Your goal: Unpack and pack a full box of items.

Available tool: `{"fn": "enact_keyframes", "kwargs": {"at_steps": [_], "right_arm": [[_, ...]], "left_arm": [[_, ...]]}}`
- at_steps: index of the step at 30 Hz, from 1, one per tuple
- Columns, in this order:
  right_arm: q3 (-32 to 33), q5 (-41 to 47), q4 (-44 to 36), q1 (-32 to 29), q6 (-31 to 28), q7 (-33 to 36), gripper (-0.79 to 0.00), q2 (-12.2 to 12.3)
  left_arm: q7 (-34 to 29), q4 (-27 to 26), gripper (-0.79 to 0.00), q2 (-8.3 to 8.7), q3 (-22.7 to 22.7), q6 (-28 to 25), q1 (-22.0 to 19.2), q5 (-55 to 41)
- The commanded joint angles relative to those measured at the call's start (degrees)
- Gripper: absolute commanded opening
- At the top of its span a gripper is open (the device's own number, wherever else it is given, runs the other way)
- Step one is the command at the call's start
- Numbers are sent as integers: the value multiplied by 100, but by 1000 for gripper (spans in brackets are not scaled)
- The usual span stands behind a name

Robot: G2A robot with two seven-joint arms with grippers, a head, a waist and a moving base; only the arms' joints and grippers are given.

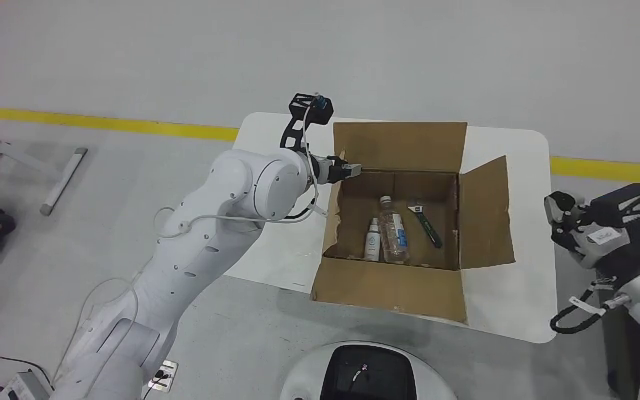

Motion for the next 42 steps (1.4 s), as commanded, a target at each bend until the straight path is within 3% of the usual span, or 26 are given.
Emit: {"fn": "enact_keyframes", "kwargs": {"at_steps": [1,4,10,15,22,26,27,28,29,30,34,36,42], "right_arm": [[1,0,0,0,-2,0,-785,0],[-3,36,17,-21,30,-45,-785,-3],[75,-237,411,-320,172,-1446,-785,-2],[-17,-606,1013,-231,159,-2175,-785,13],[-596,-801,1884,66,262,-2655,-785,-16],[-927,-733,2149,218,269,-2716,-785,-41],[-993,-738,2176,253,250,-2728,-785,-44],[-1053,-709,2186,282,209,-2755,-785,-47],[-1097,-692,2190,307,165,-2771,-785,-47],[-1140,-699,2165,331,123,-2771,-785,-46],[-1311,-578,2068,372,-87,-2719,-785,-43],[-1437,-530,2061,378,-230,-2627,-785,-41],[-1899,-525,2106,472,-666,-2340,-785,-43]], "left_arm": [[0,0,0,0,0,0,0,0],[0,0,0,0,0,0,0,0],[0,0,0,0,0,0,0,0],[0,0,0,0,0,0,0,0],[261,37,0,3,-71,-56,144,-2],[432,-39,0,51,-176,-459,333,348],[426,-49,-372,63,-225,-470,392,432],[399,-73,-456,73,-286,-471,443,448],[383,-103,-705,83,-351,-505,487,463],[376,-118,-785,102,-413,-564,534,605],[253,-192,-785,169,-574,-820,820,1099],[279,-269,-785,220,-521,-1271,984,1718],[505,-243,-785,209,-567,-1462,1363,1593]]}}
